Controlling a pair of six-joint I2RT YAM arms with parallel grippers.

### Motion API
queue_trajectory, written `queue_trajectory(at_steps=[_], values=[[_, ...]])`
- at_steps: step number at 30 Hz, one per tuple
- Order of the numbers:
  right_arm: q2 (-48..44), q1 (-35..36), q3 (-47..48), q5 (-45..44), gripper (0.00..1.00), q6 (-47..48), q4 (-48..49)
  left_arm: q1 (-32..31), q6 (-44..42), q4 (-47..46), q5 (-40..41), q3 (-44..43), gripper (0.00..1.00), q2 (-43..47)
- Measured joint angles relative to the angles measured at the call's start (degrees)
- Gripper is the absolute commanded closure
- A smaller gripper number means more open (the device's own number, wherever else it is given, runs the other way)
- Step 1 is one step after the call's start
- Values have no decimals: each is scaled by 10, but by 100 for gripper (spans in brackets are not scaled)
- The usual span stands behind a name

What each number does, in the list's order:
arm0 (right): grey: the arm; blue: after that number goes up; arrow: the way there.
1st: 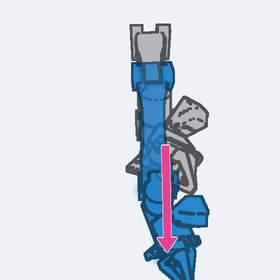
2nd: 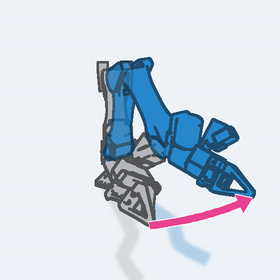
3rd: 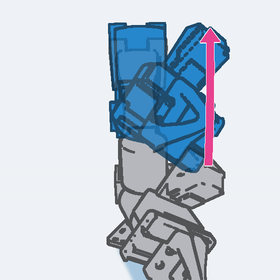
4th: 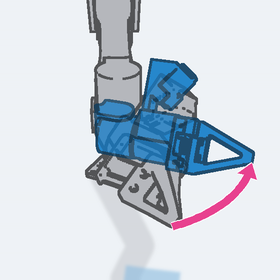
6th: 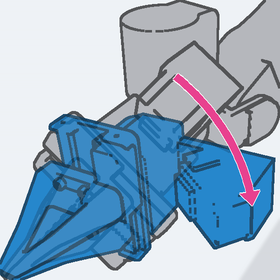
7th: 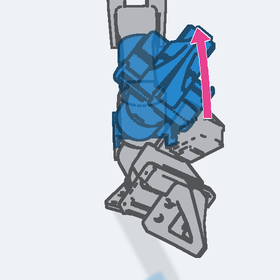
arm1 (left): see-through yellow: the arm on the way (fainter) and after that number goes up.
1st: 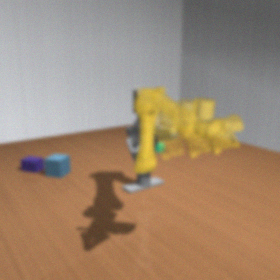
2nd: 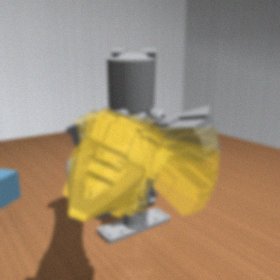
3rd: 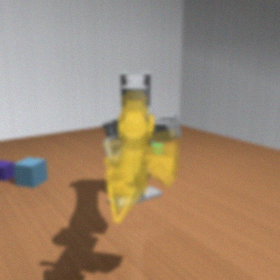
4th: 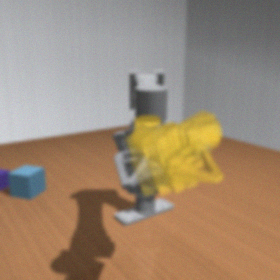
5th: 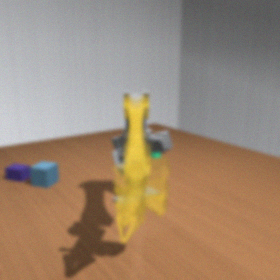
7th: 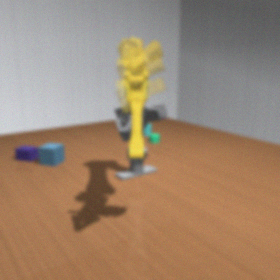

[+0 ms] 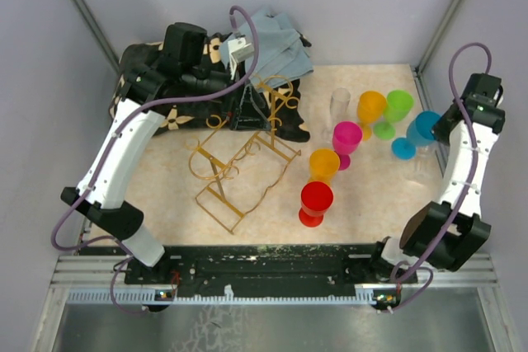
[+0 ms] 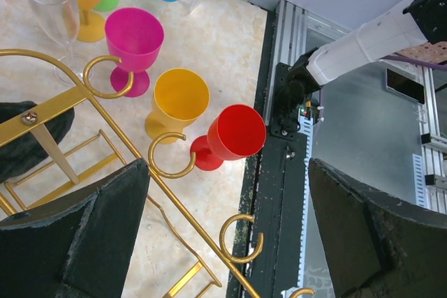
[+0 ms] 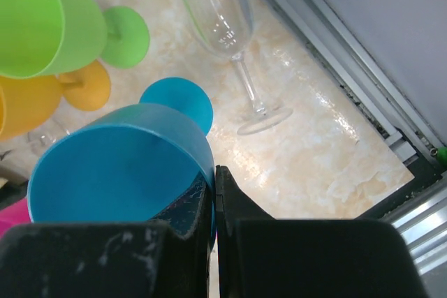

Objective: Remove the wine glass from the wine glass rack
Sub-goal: Pick up the wine glass at the center of the board, then place the wine glass at the center of the board.

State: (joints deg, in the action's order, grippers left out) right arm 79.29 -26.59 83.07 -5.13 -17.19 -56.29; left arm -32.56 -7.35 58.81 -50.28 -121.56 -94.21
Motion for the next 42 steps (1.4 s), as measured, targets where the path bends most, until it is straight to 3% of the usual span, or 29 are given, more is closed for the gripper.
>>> queue_trajectory(at_steps=[6, 11, 14, 19, 26, 42], values=[[-32, 11, 49, 49, 100, -7, -70, 3, 1, -14, 10, 0, 1, 0], [-60, 108, 171, 48, 100, -17, -141, 15, 12, -26, 70, 0, 1, 0], [-68, 165, 248, 47, 100, -25, -196, 43, 27, -38, 101, 0, 1, 0], [-70, 183, 372, 61, 100, -37, -261, 106, 60, -64, 142, 20, 1, 7], [-76, 243, 379, 78, 100, -47, -291, 165, 80, -85, 197, 60, 1, 21], [127, 246, 510, -24, 100, -17, -290, 163, 66, -100, 226, 75, 1, 48]])
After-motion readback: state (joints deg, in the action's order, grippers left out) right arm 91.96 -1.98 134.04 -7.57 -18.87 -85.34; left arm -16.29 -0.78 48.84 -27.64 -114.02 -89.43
